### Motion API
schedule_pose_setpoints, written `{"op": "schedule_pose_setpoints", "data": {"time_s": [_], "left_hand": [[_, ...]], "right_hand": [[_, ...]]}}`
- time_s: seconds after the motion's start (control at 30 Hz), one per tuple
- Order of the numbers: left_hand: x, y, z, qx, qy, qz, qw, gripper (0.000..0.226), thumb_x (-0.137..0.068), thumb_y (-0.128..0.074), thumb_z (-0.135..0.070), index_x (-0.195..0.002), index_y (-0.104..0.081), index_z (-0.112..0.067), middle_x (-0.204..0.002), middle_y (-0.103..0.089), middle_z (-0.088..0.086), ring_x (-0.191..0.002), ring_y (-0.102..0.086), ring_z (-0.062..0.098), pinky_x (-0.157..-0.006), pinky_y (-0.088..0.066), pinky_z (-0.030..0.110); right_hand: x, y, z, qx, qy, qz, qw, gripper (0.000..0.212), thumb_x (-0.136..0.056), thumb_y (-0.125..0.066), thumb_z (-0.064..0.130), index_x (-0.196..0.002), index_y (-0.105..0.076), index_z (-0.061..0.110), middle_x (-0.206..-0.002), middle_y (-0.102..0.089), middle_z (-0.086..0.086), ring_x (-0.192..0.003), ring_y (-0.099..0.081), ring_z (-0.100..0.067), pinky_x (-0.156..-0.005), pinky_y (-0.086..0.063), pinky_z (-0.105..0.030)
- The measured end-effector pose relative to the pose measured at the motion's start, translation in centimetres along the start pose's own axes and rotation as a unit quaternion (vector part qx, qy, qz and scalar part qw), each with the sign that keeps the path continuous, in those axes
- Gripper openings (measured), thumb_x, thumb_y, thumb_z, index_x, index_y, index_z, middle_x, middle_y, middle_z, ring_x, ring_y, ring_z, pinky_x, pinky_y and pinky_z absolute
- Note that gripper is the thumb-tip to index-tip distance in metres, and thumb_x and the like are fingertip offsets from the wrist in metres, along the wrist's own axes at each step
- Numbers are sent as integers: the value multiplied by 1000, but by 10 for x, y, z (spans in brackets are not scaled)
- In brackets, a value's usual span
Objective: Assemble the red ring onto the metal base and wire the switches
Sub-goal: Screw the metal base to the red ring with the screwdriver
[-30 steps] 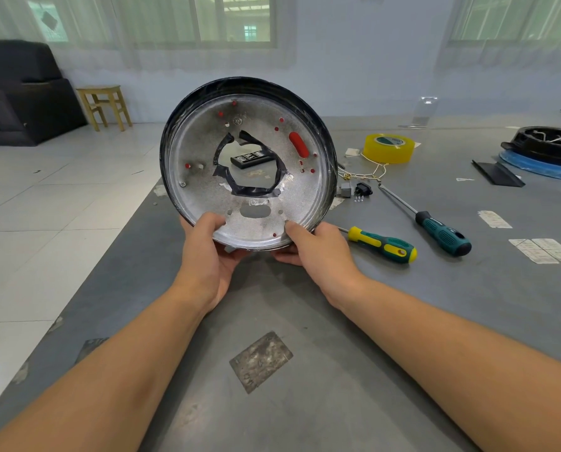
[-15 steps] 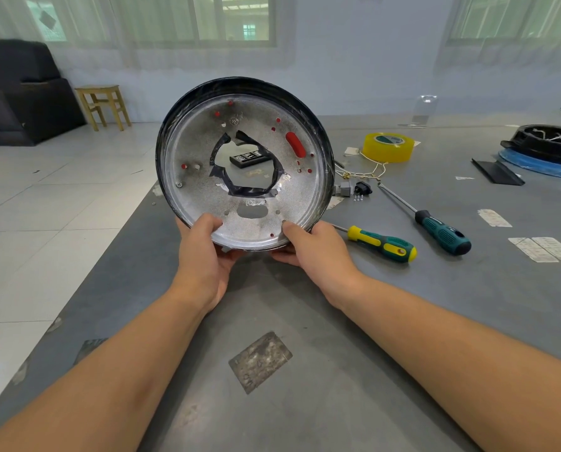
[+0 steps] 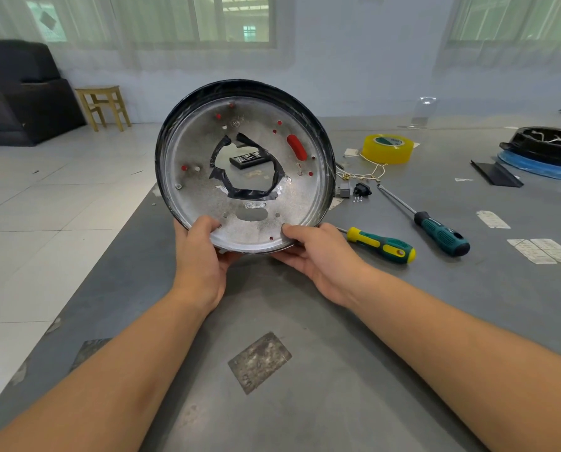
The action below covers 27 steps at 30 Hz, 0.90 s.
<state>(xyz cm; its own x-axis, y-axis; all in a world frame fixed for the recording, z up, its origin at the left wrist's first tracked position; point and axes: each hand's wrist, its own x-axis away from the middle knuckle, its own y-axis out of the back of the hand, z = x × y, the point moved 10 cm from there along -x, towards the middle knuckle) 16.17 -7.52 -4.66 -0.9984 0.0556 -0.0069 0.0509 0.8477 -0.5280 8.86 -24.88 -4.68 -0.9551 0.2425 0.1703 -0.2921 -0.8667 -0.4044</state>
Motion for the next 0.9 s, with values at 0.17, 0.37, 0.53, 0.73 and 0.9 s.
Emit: {"op": "schedule_pose_setpoints", "data": {"time_s": [0.17,0.37,0.53,0.73,0.9], "left_hand": [[2,-2,3,-6,16,4,1000,43,-78,-61,-26,-121,-56,-22,-109,-71,5,-99,-71,25,-74,-64,46],[15,-20,5,16,45,60,997,64,-96,-66,-46,-152,-49,-21,-142,-67,7,-127,-67,28,-100,-59,50],[32,-36,26,57,84,79,992,62,-95,-72,-24,-152,-49,-20,-135,-71,7,-122,-71,23,-97,-60,37],[27,-33,21,67,27,50,996,70,-76,-65,-5,-143,-51,-22,-112,-79,2,-102,-76,18,-88,-60,32],[24,-30,11,55,-20,47,997,67,-72,-56,-7,-136,-50,-25,-102,-77,-3,-92,-74,15,-76,-60,29]], "right_hand": [[-1,1,0,8,16,-18,1000,29,-102,-55,3,-130,-60,6,-121,-74,-11,-112,-71,-25,-92,-61,-40],[-5,8,0,-1,27,-51,998,26,-100,-58,6,-126,-61,6,-118,-75,-7,-107,-73,-21,-90,-62,-38],[-3,8,1,-3,63,-69,996,23,-100,-58,7,-121,-66,7,-113,-77,-6,-102,-75,-18,-91,-61,-38],[1,-3,-5,-18,66,-43,997,22,-100,-55,6,-118,-68,2,-113,-77,-10,-106,-74,-21,-97,-59,-39],[4,-13,-10,-9,72,-19,997,24,-99,-54,8,-117,-70,6,-111,-78,-7,-106,-74,-18,-98,-58,-38]]}}
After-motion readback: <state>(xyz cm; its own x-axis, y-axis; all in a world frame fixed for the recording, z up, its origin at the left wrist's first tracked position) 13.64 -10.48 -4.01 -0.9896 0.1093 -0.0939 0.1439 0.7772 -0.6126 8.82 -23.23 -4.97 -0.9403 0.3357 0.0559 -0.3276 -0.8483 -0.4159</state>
